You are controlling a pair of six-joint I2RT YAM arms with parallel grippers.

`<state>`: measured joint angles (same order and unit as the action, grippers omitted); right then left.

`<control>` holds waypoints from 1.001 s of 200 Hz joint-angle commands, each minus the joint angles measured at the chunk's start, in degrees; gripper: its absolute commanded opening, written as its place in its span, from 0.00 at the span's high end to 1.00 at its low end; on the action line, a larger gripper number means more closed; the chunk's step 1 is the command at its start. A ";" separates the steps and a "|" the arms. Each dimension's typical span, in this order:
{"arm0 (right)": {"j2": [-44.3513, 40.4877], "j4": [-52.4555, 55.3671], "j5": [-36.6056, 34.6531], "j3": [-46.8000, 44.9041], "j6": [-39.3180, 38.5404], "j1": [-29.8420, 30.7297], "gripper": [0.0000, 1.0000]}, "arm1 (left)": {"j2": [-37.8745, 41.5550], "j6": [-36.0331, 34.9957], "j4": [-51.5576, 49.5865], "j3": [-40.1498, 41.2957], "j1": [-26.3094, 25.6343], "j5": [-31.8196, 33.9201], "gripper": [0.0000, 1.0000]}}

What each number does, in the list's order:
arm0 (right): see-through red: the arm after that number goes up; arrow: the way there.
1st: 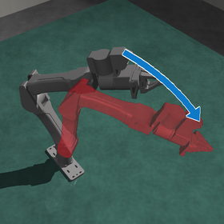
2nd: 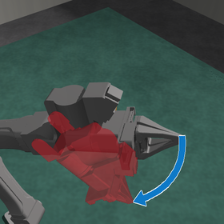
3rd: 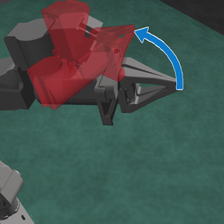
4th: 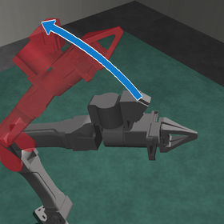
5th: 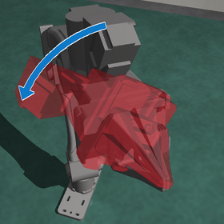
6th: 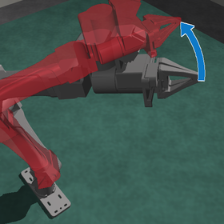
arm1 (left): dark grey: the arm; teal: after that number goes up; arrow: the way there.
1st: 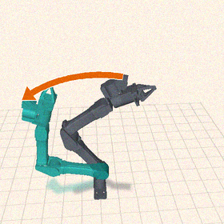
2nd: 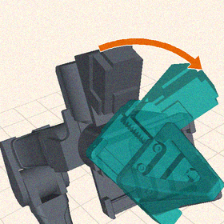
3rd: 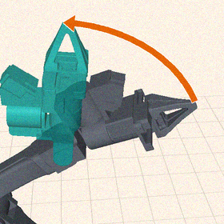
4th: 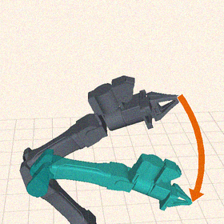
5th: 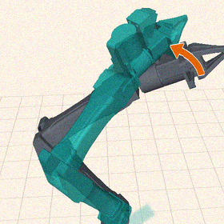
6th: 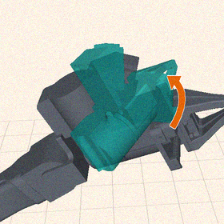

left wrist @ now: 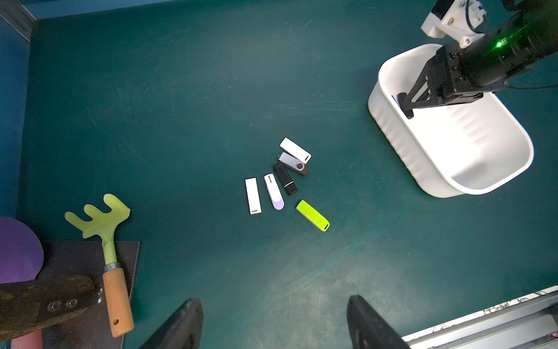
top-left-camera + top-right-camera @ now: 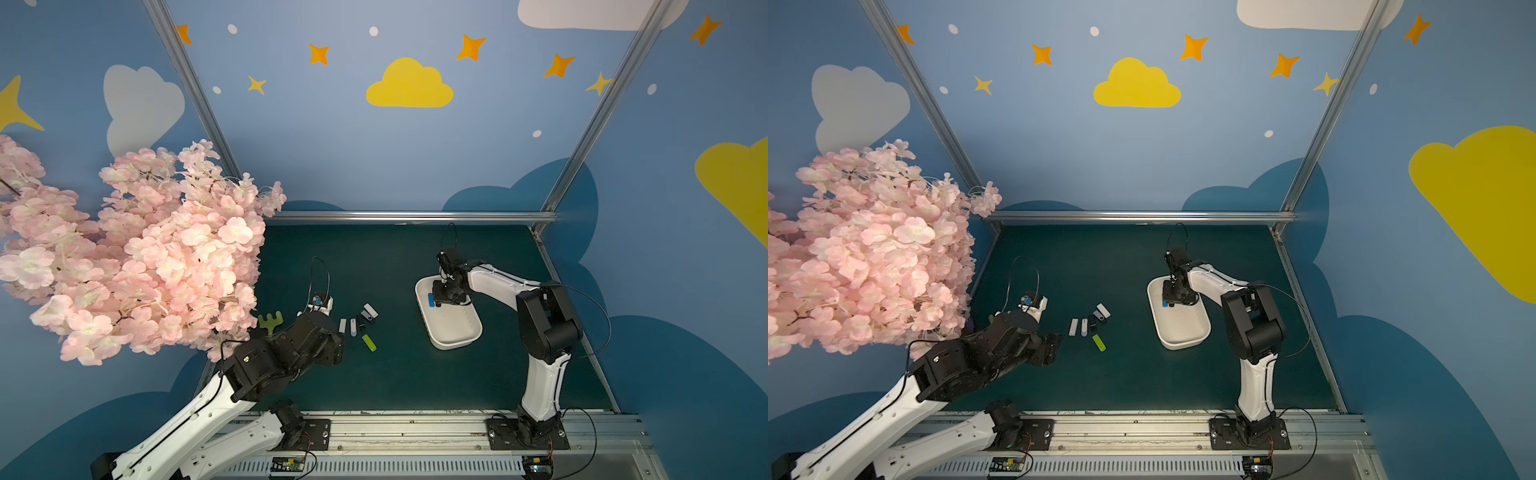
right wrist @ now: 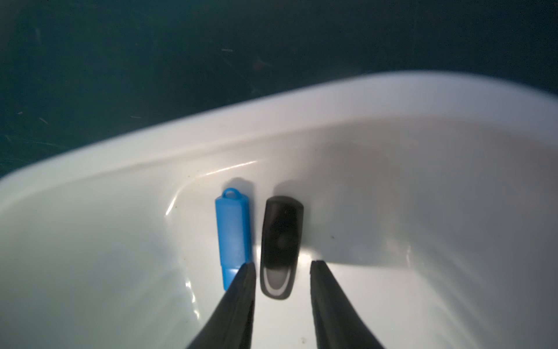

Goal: Put the usb flash drive into the storage box
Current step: Place the USB flash in the storage box, then pick up the USB flash from the center of the board.

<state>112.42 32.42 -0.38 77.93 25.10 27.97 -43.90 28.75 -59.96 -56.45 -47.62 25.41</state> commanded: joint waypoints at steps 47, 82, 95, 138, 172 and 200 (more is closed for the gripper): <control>-18.81 -1.58 -11.15 -8.63 -3.19 4.56 0.60 | -1.09 0.07 -0.01 0.55 0.33 0.21 0.21; -31.94 -16.25 -22.73 -22.90 -3.57 6.41 0.37 | -4.97 1.01 -0.89 -0.42 2.12 1.10 0.20; -34.56 -21.33 -24.58 -26.97 -3.66 6.25 0.36 | -7.51 4.61 -2.24 -1.25 2.17 3.33 0.20; -36.67 -23.71 -26.37 -29.92 -6.06 7.07 0.42 | -18.49 9.28 18.55 10.61 8.44 -10.44 0.27; -40.27 -26.98 -25.03 -32.27 -7.17 8.22 0.43 | -30.95 8.39 26.54 11.71 14.05 -12.25 0.31; -42.08 -28.05 -24.83 -33.28 -7.44 8.47 0.42 | -37.10 7.32 27.51 9.77 17.67 -12.82 0.33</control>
<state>72.31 7.49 -24.56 45.50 18.59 36.07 -78.26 36.45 -37.06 -44.84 -32.56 14.90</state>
